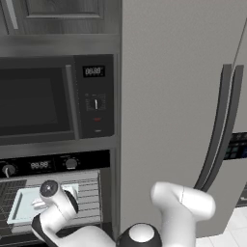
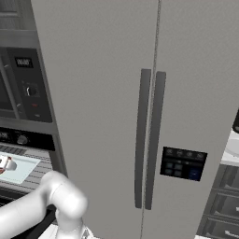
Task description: Place the sweet potato on the rack of the oven.
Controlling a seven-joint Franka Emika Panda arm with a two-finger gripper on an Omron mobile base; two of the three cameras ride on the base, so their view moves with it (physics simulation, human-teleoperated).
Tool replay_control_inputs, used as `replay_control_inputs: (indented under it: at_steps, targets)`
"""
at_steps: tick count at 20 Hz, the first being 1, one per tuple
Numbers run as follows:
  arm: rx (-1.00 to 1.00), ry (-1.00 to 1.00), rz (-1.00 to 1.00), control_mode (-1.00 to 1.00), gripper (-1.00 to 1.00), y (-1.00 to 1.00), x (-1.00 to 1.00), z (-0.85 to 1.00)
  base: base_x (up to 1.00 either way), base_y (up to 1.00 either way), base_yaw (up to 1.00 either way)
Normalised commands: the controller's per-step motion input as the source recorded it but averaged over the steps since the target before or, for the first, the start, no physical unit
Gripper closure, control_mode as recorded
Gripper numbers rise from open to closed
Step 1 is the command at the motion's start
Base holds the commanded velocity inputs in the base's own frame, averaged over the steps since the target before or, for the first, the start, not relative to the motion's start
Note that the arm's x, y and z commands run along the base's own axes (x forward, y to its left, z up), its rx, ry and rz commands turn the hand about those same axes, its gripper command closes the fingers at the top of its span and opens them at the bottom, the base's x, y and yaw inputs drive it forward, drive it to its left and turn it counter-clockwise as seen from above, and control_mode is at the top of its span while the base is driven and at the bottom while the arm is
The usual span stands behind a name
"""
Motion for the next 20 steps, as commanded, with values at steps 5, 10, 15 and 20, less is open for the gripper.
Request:
replay_control_inputs:
  at_steps: [5,10,15,20]
  targets:
    - [0.00,0.01,0.00,-1.00,1.00,0.21,0.10,-0.33,0.00,0.00,0.00]
    - [0.00,0.00,0.00,-1.00,1.00,0.20,0.16,-0.36,0.00,0.00,0.00]
    - [0.00,0.08,0.00,-1.00,1.00,0.11,0.29,-0.15,0.00,0.00,0.00]
    - [0.00,0.02,0.00,-1.00,1.00,0.00,0.17,-0.11,0.00,0.00,0.00]
